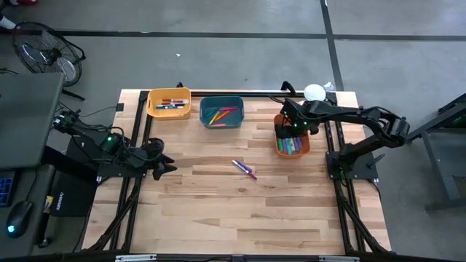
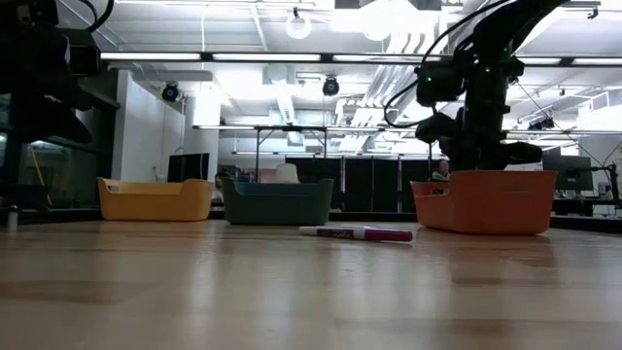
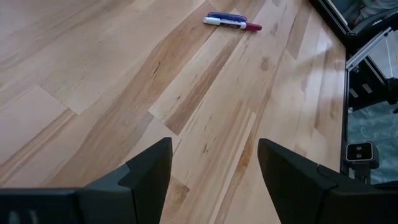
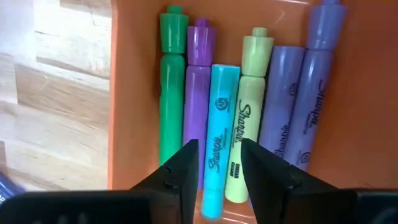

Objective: Pick & Place Markers
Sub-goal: Put the blue highlighter pen into the orange bin, then put the pink marker pen into the yellow bin

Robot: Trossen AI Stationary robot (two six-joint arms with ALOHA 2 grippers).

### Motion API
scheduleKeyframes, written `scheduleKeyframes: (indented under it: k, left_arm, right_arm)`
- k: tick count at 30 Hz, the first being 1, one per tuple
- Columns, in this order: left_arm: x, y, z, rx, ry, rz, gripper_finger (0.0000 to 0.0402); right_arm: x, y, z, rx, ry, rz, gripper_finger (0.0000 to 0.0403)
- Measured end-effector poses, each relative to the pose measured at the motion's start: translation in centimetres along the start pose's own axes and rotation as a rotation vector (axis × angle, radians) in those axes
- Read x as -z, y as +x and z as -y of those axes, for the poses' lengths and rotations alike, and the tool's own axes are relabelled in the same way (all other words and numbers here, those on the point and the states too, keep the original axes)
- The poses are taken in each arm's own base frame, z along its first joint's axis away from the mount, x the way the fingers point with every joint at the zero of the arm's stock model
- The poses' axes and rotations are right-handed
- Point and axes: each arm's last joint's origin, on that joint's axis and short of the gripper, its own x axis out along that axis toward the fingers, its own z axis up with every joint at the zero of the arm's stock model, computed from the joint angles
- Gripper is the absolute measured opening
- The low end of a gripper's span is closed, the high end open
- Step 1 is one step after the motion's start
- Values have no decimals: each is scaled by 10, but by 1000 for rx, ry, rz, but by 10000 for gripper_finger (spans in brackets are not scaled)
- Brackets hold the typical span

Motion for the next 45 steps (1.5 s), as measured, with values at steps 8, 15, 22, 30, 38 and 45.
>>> scheduleKeyframes:
  k: [8,15,22,30,38,45]
  left_arm:
    - [0,0,0,0,-1,0,232]
    - [0,0,0,-1,0,0,232]
    - [0,0,0,-2,4,3,232]
    - [0,0,0,-2,36,3,232]
    - [-1,0,0,-17,107,29,232]
    - [-1,0,-1,-28,110,45,232]
  right_arm:
    - [-4,-10,-7,-36,-50,-8,111]
    - [-11,-49,-44,-112,-237,138,112]
    - [16,-77,-87,-182,-453,253,112]
    - [79,-66,-108,-225,-602,204,112]
    - [148,-30,-112,-332,-748,281,112]
    - [183,-10,-112,-427,-725,377,112]
